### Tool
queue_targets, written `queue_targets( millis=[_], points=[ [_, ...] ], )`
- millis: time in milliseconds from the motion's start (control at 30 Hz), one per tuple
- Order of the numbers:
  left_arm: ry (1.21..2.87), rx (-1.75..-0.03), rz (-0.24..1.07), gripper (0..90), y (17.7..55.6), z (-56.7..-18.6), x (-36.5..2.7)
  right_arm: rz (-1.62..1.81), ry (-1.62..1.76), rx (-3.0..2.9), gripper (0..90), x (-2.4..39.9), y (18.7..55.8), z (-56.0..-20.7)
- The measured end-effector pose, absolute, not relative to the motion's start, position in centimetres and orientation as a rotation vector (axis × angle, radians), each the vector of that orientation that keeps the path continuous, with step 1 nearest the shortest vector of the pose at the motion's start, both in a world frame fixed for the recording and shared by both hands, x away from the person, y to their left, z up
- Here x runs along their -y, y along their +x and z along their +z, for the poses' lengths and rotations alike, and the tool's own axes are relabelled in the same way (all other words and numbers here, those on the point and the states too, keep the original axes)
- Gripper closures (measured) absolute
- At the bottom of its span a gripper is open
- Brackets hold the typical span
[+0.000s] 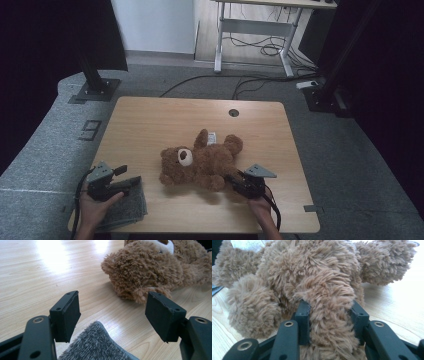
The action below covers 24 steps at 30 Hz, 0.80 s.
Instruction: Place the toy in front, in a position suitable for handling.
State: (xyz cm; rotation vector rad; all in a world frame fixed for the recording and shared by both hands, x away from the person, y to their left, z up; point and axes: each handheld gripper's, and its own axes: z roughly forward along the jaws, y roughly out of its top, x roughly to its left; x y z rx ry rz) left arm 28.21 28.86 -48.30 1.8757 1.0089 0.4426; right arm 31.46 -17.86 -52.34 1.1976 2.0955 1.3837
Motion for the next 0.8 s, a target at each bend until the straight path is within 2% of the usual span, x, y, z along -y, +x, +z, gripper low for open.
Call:
queue_targets(
  millis=[167, 333, 367, 400, 567, 800],
  points=[
    [1.873, -1.01, 0.446, 28.3, 28.2, -48.3, -29.0, 1.396, 1.182, -2.094, 54.3, 17.9, 31.4, -52.3],
    [1.877, -1.02, 0.449, 28.3, 28.3, -48.4, -29.1, 1.455, 1.151, -2.022, 41.9, 18.6, 31.5, -51.8],
    [1.88, -1.022, 0.447, 28.3, 28.3, -48.4, -29.1, 1.493, 1.157, -1.976, 35.3, 19.0, 31.3, -51.4],
    [1.883, -1.023, 0.447, 28.2, 28.3, -48.4, -29.1, 1.505, 1.16, -1.963, 32.7, 19.1, 31.3, -51.3],
    [1.905, -1.038, 0.436, 27.2, 28.2, -48.6, -29.3, 1.535, 1.171, -1.92, 29.8, 19.9, 31.1, -50.9],
    [1.958, -1.081, 0.422, 19.9, 28.1, -49.0, -29.4, 1.542, 1.193, -1.901, 29.7, 20.5, 31.1, -50.8]
  ],
)
